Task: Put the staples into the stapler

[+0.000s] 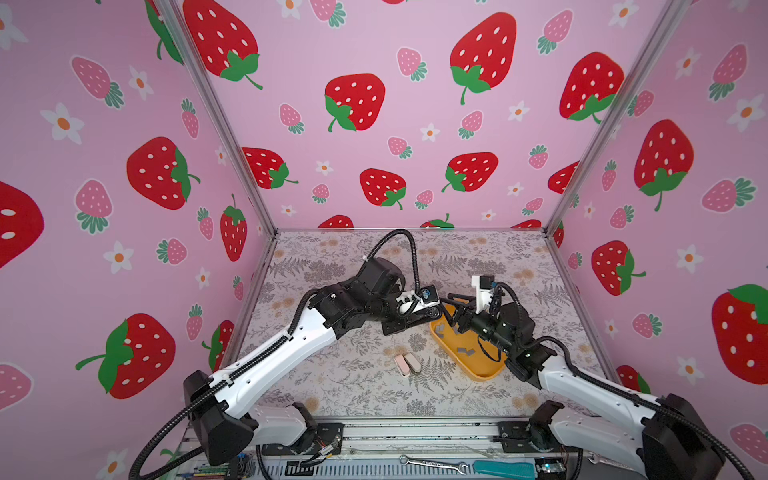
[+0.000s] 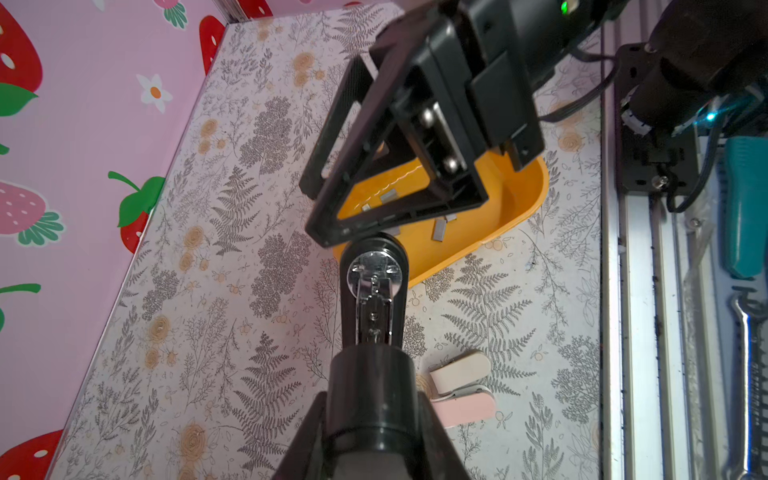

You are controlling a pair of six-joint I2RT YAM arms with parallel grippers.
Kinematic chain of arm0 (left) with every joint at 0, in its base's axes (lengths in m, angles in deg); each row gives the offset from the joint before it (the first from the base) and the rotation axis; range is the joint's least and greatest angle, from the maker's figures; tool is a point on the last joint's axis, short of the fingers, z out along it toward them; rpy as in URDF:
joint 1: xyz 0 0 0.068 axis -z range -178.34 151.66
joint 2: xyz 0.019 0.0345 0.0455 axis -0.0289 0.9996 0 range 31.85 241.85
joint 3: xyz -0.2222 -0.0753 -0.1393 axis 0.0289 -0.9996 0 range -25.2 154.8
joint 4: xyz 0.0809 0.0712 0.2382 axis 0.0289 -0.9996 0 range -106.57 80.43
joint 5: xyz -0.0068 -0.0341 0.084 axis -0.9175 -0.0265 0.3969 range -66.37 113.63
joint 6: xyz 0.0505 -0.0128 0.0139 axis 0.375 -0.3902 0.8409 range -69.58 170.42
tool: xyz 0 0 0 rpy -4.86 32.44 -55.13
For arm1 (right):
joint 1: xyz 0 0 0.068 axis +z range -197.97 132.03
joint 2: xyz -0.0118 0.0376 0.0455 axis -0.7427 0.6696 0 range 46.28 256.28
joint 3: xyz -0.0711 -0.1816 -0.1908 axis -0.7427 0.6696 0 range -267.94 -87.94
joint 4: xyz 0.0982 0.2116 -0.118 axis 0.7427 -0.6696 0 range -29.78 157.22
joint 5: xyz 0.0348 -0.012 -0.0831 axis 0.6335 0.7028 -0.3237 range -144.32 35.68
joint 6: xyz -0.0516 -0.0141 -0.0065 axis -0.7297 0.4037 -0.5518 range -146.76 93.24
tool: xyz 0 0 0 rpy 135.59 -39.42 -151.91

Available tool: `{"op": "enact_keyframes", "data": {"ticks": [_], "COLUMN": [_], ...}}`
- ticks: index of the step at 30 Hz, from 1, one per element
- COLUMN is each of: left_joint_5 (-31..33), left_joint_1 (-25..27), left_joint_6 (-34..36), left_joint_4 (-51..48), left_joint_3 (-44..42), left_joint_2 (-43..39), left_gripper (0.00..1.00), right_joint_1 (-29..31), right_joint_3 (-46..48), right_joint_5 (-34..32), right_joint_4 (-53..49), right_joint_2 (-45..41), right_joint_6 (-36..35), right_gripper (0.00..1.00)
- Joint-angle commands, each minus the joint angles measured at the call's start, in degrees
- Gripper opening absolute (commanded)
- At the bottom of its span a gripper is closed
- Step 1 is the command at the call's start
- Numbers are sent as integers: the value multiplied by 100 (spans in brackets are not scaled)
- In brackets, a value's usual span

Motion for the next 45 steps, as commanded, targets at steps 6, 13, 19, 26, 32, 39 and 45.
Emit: {"op": "enact_keyframes", "data": {"ticks": [6, 13, 19, 26, 32, 39, 45], "left_joint_5": [232, -217, -367, -611, -611, -560, -535], "left_joint_1": [16, -36, -73, -195, -204, -205, -262], "left_joint_6": [981, 2236, 2495, 2597, 2578, 2538, 2491], "left_joint_4": [-167, -704, -860, -1000, -968, -879, -719], "left_joint_3": [-27, -418, -443, -359, -358, -387, -468], "left_joint_2": [-139, -373, -412, -414, -445, -509, -686], "left_gripper": [0, 0, 0, 0, 0, 0, 0], "right_joint_1": [2, 178, 620, 835, 1111, 1274, 1306], "right_joint_3": [1500, 1248, 732, 460, -86, -354, -611], "right_joint_5": [67, 1098, 1802, 2237, 2430, 2196, 2195], "right_joint_4": [2783, 2545, 2132, 1925, 1073, 611, 218], "right_joint_2": [-958, -775, -5, 416, 901, 1253, 1513], "right_joint_6": [-1570, -2598, -3035, -3233, -3568, -3791, -3903], "right_gripper": [80, 72, 60, 54, 52, 48, 45]}}
